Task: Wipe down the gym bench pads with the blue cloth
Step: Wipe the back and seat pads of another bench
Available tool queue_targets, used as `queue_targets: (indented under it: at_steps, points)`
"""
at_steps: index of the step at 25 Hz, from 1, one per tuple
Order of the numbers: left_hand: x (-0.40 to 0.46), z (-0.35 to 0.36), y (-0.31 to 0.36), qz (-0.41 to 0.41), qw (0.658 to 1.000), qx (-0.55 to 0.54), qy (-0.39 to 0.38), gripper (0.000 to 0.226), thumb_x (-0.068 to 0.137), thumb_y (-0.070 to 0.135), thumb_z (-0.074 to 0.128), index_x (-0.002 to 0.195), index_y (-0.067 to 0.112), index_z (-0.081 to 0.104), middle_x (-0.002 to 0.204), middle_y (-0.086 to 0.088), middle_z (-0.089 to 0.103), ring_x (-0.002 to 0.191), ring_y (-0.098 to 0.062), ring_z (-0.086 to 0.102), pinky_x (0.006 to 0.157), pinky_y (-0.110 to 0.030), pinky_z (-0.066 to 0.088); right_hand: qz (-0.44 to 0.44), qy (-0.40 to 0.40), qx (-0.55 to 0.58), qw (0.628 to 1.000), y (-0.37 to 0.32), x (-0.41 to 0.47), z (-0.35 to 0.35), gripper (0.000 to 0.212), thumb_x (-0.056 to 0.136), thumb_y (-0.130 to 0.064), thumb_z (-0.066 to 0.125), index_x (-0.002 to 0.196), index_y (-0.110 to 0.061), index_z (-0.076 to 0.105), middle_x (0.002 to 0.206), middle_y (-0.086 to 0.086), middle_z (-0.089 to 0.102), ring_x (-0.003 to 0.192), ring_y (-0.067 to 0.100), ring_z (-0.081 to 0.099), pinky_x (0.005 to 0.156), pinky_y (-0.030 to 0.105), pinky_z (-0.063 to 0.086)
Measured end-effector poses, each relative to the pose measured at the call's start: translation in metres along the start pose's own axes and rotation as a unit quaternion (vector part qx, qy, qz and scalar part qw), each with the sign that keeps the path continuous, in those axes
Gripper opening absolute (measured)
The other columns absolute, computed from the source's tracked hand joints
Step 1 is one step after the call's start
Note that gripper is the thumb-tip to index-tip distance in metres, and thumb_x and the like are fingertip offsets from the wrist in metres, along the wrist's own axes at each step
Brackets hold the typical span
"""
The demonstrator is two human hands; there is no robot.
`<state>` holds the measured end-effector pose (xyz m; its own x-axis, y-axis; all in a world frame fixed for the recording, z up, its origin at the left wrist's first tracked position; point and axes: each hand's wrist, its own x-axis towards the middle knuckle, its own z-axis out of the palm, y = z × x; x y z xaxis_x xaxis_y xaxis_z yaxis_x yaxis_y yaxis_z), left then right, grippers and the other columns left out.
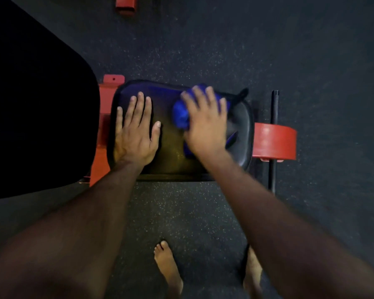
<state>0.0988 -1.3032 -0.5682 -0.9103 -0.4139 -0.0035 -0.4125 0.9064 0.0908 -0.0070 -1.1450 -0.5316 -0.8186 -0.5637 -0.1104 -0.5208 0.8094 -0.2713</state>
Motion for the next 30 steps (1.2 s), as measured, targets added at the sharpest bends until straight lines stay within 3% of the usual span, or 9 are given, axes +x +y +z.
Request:
queue_targets:
  at_steps: [3,6,10,14,18,21,23,27,30]
  points:
    - [0.0,-0.003,0.001,-0.003,1.0,0.0,0.004,0.068,0.103,0.045,0.022,0.163,0.014,0.022,0.171,-0.006,0.015,0.158,-0.019,0.012,0.128,-0.049,0.006,-0.096,-0.028,0.01,0.995,-0.007,-0.085,0.012,0.086,0.075,-0.027,0.07,0.153,-0.029,0.034,0.162,0.002,0.026,0.152,0.031,0.014,0.12,0.056,0.013]
    - [-0.001,0.001,0.0,-0.001,1.0,0.005,0.01,0.067,0.104,0.046,0.022,0.163,0.014,0.02,0.171,-0.006,0.014,0.158,-0.019,0.011,0.129,-0.048,0.005,-0.038,0.0,0.068,0.997,0.053,-0.113,0.002,0.083,0.072,-0.017,0.065,0.151,-0.025,0.039,0.161,0.004,0.03,0.15,0.032,0.019,0.121,0.052,0.016]
    - [-0.001,0.004,-0.002,-0.004,1.0,0.009,0.008,0.067,0.104,0.047,0.021,0.163,0.014,0.019,0.172,-0.005,0.013,0.159,-0.019,0.009,0.128,-0.049,0.006,0.098,0.049,0.199,0.974,0.086,-0.048,-0.016,0.072,0.074,0.003,0.055,0.144,-0.011,0.048,0.155,0.013,0.037,0.144,0.035,0.032,0.121,0.044,0.024]
    - [0.0,0.005,0.0,-0.001,1.0,0.011,0.001,0.068,0.104,0.047,0.021,0.163,0.014,0.017,0.172,-0.005,0.012,0.159,-0.019,0.008,0.128,-0.049,0.005,0.105,0.035,0.175,0.978,0.085,0.034,-0.027,0.061,0.079,-0.014,0.052,0.14,-0.022,0.051,0.146,0.004,0.047,0.129,0.031,0.05,0.107,0.04,0.041]
    - [0.0,0.001,-0.001,-0.006,1.0,0.01,-0.01,0.068,0.104,0.045,0.022,0.164,0.014,0.017,0.172,-0.005,0.011,0.159,-0.02,0.008,0.128,-0.05,0.005,0.038,0.004,0.083,0.996,0.071,-0.065,-0.013,0.089,0.066,-0.01,0.058,0.152,-0.023,0.037,0.162,0.005,0.026,0.151,0.032,0.016,0.12,0.052,0.02]
    - [0.001,0.003,-0.002,-0.001,1.0,0.003,-0.012,0.068,0.103,0.044,0.025,0.163,0.014,0.018,0.172,-0.005,0.011,0.159,-0.021,0.007,0.128,-0.051,0.005,0.016,-0.054,0.144,0.988,0.055,-0.147,-0.001,0.095,0.067,0.0,0.069,0.153,-0.021,0.035,0.165,0.003,0.018,0.153,0.03,0.003,0.123,0.054,0.006]
    - [0.001,0.001,-0.001,-0.004,1.0,-0.003,-0.023,0.07,0.101,0.044,0.027,0.163,0.013,0.018,0.172,-0.005,0.011,0.159,-0.021,0.007,0.128,-0.052,0.006,-0.006,-0.128,0.206,0.97,0.056,-0.17,-0.008,0.094,0.071,0.007,0.07,0.152,-0.024,0.035,0.165,-0.003,0.016,0.154,0.025,0.0,0.122,0.054,0.009]
    - [0.004,0.001,-0.001,0.006,1.0,0.0,-0.019,0.07,0.101,0.046,0.029,0.163,0.013,0.02,0.171,-0.006,0.015,0.158,-0.022,0.011,0.128,-0.051,0.007,0.006,-0.248,0.32,0.914,0.072,-0.182,-0.048,0.089,0.079,0.01,0.058,0.147,-0.041,0.034,0.16,-0.022,0.019,0.15,0.001,0.01,0.124,0.032,0.014]
    - [0.002,-0.005,0.002,0.004,0.999,0.01,-0.045,0.071,0.103,0.05,0.028,0.163,0.014,0.018,0.172,-0.005,0.012,0.159,-0.021,0.009,0.128,-0.05,0.006,0.036,-0.242,0.364,0.898,0.079,-0.18,-0.081,0.087,0.08,0.012,0.05,0.142,-0.047,0.038,0.15,-0.032,0.026,0.138,-0.014,0.027,0.113,0.009,0.023]
